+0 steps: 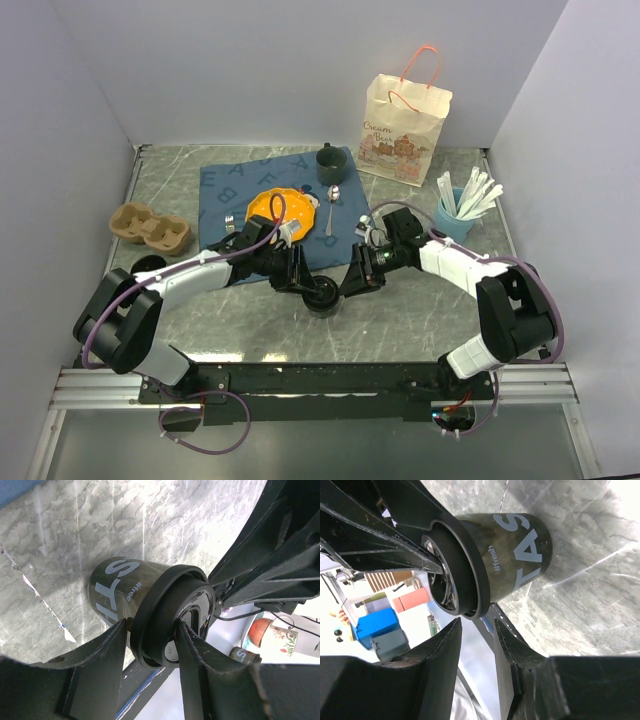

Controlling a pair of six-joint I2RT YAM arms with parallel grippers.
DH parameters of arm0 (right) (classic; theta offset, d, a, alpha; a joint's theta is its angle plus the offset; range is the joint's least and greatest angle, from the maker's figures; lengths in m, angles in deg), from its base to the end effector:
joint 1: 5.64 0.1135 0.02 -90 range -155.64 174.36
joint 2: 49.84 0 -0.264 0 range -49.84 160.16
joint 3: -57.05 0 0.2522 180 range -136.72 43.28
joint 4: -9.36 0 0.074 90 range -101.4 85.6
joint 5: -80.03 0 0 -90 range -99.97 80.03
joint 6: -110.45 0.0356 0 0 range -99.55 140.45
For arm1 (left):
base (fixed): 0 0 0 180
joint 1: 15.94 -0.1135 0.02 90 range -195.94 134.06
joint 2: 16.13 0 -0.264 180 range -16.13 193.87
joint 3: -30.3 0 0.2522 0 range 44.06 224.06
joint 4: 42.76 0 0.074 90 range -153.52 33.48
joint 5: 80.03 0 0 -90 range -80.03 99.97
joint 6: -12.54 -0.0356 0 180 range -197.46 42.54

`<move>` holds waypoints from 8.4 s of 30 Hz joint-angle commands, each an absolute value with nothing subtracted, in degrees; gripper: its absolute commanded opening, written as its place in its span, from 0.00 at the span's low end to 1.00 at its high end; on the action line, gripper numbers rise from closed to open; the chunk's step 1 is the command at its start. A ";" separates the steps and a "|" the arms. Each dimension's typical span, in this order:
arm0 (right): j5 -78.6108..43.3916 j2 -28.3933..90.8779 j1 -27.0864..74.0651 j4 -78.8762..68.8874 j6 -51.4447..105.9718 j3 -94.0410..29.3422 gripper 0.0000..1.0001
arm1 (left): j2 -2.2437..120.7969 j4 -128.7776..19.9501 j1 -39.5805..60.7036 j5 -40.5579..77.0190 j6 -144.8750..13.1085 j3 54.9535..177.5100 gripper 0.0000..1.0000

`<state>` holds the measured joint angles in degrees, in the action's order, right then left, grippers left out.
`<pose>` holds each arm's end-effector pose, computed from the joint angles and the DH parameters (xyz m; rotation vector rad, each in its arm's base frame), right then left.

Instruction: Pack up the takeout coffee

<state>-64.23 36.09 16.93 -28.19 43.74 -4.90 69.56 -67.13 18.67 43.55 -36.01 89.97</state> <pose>0.2446 0.1330 0.1910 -0.3291 2.6627 1.5185 0.2299 -0.1826 0.1863 0.1309 2.6939 -1.2321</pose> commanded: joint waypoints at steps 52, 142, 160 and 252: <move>-53.83 27.59 18.62 -42.19 40.31 -14.72 0.51 | 69.13 -85.96 19.57 30.45 -36.33 105.76 0.65; -4.43 45.00 45.44 -62.32 43.04 -38.63 0.67 | 37.57 -92.55 5.16 9.44 -40.55 89.68 0.97; 2.24 31.47 20.13 -65.48 46.11 -22.73 0.67 | 36.78 -92.55 5.16 9.44 -40.55 89.68 0.97; -26.58 13.35 9.74 -65.57 34.77 -35.99 0.92 | 64.18 -115.50 -6.24 -16.69 -26.84 128.69 0.62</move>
